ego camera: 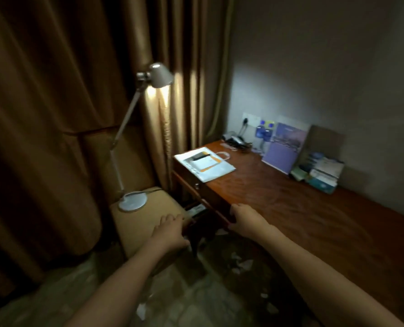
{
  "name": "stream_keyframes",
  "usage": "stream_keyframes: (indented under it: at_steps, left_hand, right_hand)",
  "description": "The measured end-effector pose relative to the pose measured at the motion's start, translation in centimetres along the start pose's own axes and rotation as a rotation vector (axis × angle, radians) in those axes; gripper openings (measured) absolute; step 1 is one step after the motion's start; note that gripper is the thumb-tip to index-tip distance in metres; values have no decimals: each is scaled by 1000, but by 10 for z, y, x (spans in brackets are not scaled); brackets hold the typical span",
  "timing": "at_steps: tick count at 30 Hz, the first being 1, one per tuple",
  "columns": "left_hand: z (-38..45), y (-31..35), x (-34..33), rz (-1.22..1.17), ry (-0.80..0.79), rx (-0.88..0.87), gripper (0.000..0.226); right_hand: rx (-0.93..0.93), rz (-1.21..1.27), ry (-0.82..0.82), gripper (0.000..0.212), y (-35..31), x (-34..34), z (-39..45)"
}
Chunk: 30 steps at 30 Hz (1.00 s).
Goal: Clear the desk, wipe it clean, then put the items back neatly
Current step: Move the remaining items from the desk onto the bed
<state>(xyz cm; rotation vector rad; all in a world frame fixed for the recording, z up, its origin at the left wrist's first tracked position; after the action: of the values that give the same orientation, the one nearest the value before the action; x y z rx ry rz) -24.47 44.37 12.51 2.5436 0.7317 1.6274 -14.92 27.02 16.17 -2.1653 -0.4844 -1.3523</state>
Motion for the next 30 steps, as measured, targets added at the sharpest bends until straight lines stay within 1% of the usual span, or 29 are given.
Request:
stream_keyframes:
  at_steps: [4, 6, 8, 11, 15, 20, 23, 26, 30]
  left_hand:
    - [42, 94, 9, 125, -26, -125, 79]
    - [61, 136, 11, 173, -32, -194, 76]
    - [79, 171, 7, 214, -63, -252, 74]
    - [104, 212, -13, 269, -145, -314, 78]
    - [139, 253, -33, 349, -218, -389, 79]
    - [212, 296, -27, 351, -275, -461, 79]
    - [266, 313, -22, 367, -307, -468, 79]
    - [321, 327, -11, 379, -336, -453, 79]
    - [385, 353, 12, 366, -311, -452, 79]
  right_hand:
    - [-153, 79, 67, 43, 95, 13, -21]
    - [-227, 114, 88, 42, 135, 12, -31]
    - [-296, 154, 92, 41, 168, 3, -40]
    - [-402, 198, 73, 41, 210, -11, -52]
    - [-502, 252, 58, 41, 257, -11, -51]
    - [-584, 283, 66, 40, 311, 4, -17]
    - [-641, 313, 33, 41, 345, 8, 15]
    - [-720, 350, 35, 40, 376, 20, 44]
    - [-783, 418, 66, 40, 407, 32, 72]
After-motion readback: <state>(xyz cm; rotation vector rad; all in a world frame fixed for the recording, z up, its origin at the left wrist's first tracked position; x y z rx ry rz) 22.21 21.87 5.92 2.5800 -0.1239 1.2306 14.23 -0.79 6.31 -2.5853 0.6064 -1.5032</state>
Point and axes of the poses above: each hand's wrist, its own z-axis towards the middle knuckle, its own x-axis out of the back of the hand, y = z × x, the point moved 8 cm from there along z, towards the middle knuckle, and after that the axes turned 12 degrees about -y, right-handed, at the moved point
